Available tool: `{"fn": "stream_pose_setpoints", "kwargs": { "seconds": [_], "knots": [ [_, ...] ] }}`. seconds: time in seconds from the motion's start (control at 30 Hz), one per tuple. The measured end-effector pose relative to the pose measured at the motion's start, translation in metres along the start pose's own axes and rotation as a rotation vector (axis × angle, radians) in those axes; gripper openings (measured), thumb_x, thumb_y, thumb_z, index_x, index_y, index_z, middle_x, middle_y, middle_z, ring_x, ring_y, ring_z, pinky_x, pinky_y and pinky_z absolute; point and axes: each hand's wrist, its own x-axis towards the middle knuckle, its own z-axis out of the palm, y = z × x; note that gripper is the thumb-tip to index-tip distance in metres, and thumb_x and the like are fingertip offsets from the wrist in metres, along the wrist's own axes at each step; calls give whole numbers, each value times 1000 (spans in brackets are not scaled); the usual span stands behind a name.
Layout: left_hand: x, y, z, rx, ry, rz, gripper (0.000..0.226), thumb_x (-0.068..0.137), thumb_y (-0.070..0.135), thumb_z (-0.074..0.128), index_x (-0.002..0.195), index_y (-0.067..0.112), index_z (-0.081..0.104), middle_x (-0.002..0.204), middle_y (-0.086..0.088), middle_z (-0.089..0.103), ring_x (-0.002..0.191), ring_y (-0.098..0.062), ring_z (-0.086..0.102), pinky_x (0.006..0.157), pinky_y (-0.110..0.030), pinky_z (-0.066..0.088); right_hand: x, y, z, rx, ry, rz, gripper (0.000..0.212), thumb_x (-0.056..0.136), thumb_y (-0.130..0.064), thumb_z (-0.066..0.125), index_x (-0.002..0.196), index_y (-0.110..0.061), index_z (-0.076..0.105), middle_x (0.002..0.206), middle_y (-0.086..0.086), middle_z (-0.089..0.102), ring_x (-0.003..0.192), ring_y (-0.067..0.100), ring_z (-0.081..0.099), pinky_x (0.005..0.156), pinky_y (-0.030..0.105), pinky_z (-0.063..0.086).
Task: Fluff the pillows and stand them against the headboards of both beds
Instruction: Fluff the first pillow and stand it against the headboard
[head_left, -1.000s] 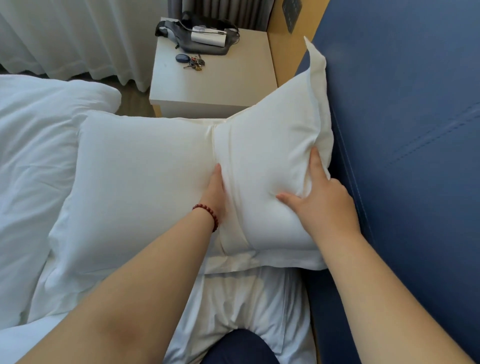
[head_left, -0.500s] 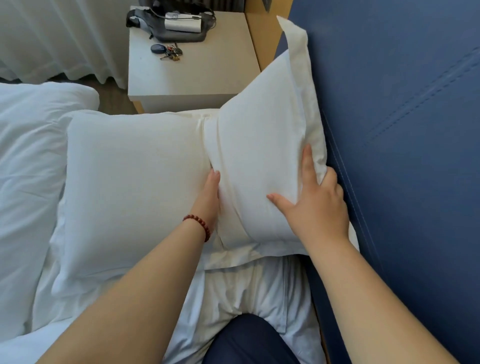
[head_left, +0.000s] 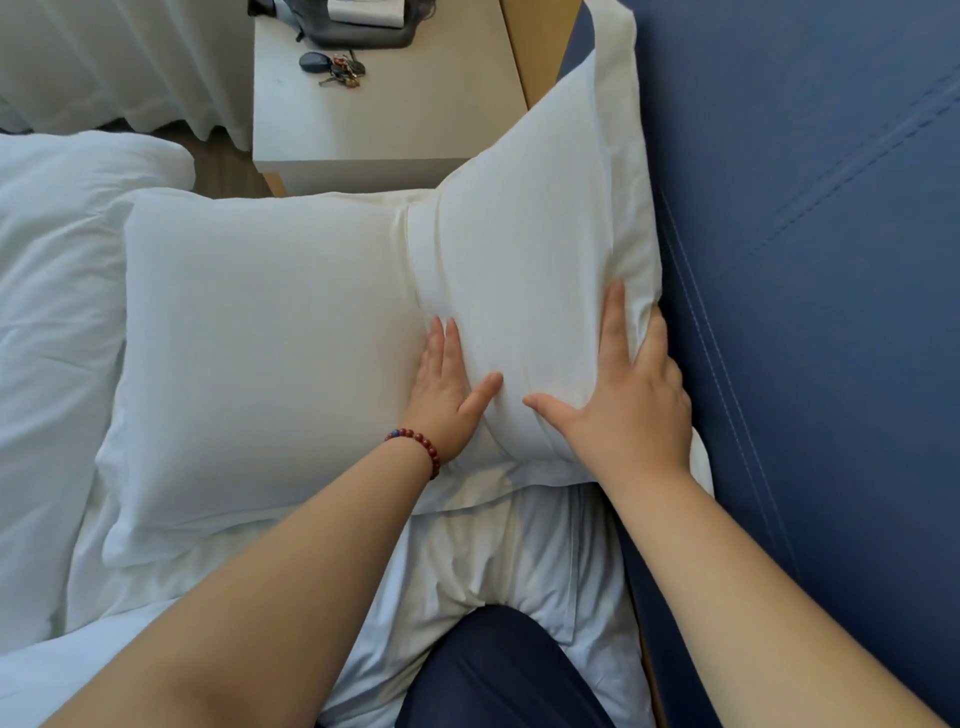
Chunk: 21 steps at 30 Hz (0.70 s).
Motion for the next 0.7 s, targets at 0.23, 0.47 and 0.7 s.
{"fn": "stream_pose_setpoints", "kwargs": {
  "seconds": [0.23,0.47,0.7],
  "knots": [
    [14,4,-5,-45,-97,-13,76,100,54,33,155,19,-5,163,1,-10,148,-10,-11,120,-33,-2,4,-1,10,-37,-73,-17,125,64,-74,68,152,-33,-11,157,16,12,123,37,43,95,47,43],
    [-77,-13,-31,-520,162,-313,49,98,38,53,144,24,43,143,8,50,125,-2,47,107,-25,35,-51,-13,-2,92,182,-219,79,85,-46,61,152,-23,28,161,17,10,147,38,9,118,54,6],
    [-141,-71,-10,-858,309,-948,41,84,48,68,112,18,65,117,-3,66,114,-23,60,105,-44,44,-132,-24,77,704,-431,237,47,87,-42,68,127,-18,59,124,-2,58,118,19,54,99,29,42]
  ]
}}
